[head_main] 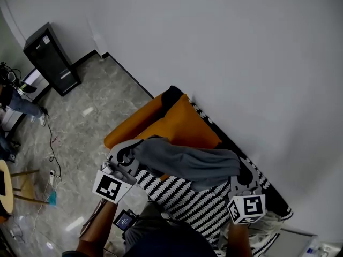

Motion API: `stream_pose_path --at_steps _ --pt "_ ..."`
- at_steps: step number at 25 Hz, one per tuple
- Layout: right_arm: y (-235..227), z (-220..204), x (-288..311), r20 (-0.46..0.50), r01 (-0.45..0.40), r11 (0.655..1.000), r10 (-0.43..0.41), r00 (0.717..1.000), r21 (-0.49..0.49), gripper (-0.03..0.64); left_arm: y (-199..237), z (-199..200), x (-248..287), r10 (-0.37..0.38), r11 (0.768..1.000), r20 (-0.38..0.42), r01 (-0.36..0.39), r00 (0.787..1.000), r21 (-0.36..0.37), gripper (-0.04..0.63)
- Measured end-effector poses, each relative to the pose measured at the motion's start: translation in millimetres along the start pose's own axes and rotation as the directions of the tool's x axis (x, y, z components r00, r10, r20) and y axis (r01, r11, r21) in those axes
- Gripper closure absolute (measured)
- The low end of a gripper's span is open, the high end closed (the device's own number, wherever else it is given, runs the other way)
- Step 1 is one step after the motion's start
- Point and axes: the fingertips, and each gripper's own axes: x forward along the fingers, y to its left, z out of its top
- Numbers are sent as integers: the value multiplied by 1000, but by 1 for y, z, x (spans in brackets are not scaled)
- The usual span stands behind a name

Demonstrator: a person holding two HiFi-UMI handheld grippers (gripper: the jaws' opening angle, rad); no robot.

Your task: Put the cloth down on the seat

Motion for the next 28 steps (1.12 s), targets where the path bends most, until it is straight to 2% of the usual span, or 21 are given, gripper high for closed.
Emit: stream_pose_path --at_steps 15,28 --pt "-20 -35 47 -80 11 1000 -10 997 12 565 7 -41 50 -39 998 -43 37 998 -43 588" --pt "-21 -53 56 -120 14 1000 -12 993 18 565 28 -65 66 -7 1000 -64 6 998 -14 588"
